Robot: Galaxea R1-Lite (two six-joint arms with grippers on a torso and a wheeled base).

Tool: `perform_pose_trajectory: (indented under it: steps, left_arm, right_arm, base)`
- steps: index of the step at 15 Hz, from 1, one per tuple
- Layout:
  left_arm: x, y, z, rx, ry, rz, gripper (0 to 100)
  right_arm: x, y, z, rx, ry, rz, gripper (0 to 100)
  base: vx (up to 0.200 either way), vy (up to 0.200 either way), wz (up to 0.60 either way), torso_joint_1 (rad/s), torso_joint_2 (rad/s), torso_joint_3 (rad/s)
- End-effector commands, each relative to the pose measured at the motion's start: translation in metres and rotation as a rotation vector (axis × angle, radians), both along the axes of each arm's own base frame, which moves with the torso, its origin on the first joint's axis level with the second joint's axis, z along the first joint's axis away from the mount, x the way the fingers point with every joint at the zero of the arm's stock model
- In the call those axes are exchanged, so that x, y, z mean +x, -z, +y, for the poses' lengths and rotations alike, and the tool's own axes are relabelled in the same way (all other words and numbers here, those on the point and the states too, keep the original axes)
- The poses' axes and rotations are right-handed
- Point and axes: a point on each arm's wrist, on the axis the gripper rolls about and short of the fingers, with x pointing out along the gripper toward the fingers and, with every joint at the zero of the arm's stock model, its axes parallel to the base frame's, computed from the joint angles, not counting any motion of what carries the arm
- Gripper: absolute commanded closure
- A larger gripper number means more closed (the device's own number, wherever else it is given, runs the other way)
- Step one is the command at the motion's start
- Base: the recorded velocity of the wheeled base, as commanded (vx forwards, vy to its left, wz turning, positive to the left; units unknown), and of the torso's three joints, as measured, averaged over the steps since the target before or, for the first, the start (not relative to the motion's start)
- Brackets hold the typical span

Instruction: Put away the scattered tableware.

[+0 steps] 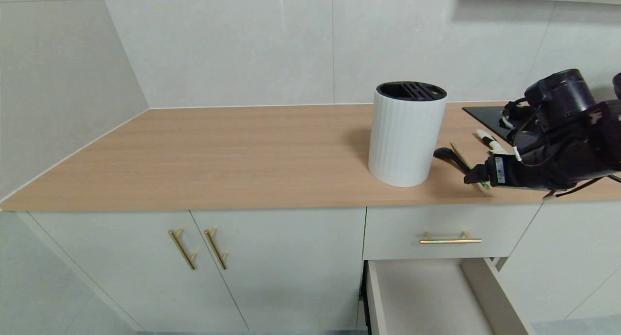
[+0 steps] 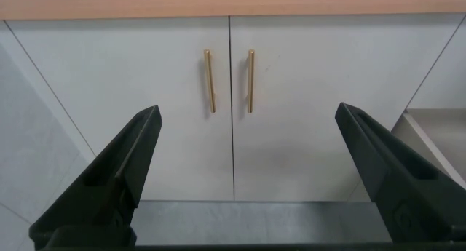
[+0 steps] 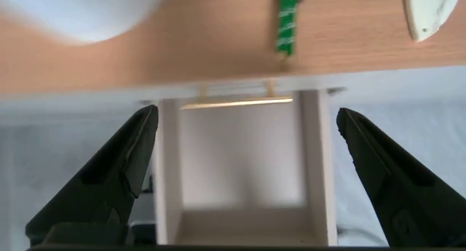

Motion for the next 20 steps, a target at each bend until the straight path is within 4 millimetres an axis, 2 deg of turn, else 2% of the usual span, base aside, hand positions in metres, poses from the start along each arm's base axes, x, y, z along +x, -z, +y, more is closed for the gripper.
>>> perform_pose_trajectory:
  steps: [1,2,4,7,10,14,15,20]
  left_arm:
    - [0.0,0.0,0.0,0.0,-0.001,0.001,0]
    - [0.0,0.0,0.0,0.0,-0.001,0.001,0]
    - [0.0,0.0,0.0,0.0,-0.001,0.001,0]
    - [0.0,0.0,0.0,0.0,-0.001,0.001,0]
    - [0.0,0.0,0.0,0.0,-0.001,0.001,0]
    - [0.0,0.0,0.0,0.0,-0.001,0.001,0]
    - [0.0,0.0,0.0,0.0,-0.001,0.001,0]
    - [0.0,0.0,0.0,0.0,-0.001,0.001,0]
  right_arm:
    - [0.025,0.024,-0.003,-0.018,0.033,0.058,0]
    - [0.035,0.029,-0.008,-0.015,0.055,0.032,0]
    - [0.041,0.032,-0.012,-0.011,0.072,0.019,0]
    - [0.043,0.031,-0.013,-0.008,0.077,0.002,0]
    - [0.053,0.041,-0.012,-0.011,0.083,-0.002,0]
    - [0.053,0.041,-0.012,-0.012,0.084,-0.004,0]
    - [0.053,0.041,-0.012,-0.009,0.084,-0.006,100]
    - [0.05,0.035,-0.012,-0.005,0.084,-0.026,100]
  base:
    - [0.0,0.0,0.0,0.0,0.0,0.0]
    - [0.0,0.0,0.0,0.0,0.0,0.0]
    - [0.0,0.0,0.0,0.0,0.0,0.0]
    - [0.0,0.0,0.0,0.0,0.0,0.0]
    - [0.0,0.0,0.0,0.0,0.0,0.0]
    - [0.0,0.0,0.0,0.0,0.0,0.0]
    - [0.0,0.0,0.0,0.0,0.0,0.0]
    - [0.0,0.0,0.0,0.0,0.0,0.0]
